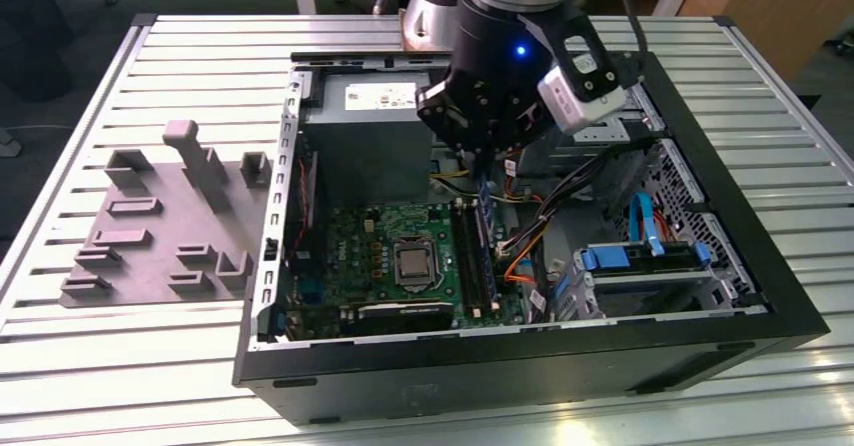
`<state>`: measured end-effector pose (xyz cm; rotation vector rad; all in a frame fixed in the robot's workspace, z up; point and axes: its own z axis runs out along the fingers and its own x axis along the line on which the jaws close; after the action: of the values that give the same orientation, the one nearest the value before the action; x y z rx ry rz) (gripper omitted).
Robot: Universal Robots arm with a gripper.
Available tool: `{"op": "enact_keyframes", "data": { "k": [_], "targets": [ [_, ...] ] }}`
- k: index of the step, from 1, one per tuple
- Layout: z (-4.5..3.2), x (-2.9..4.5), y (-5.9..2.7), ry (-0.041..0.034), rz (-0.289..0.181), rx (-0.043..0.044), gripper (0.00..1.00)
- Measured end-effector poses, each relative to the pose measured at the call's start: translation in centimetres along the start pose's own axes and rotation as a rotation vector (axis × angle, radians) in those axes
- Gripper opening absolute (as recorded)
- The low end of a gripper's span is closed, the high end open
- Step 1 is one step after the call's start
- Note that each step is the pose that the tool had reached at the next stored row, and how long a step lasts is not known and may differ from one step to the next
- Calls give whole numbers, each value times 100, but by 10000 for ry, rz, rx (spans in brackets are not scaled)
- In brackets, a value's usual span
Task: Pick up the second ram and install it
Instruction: 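Insert the second ram into the second slot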
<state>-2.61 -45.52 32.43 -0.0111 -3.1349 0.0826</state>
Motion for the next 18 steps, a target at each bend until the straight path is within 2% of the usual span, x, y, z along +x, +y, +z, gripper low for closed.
{"op": "enact_keyframes", "data": {
  "k": [6,18],
  "targets": [
    [96,-56,5,3,60,-1,14],
    [98,-55,5,4,73,-1,14]
  ]
}}
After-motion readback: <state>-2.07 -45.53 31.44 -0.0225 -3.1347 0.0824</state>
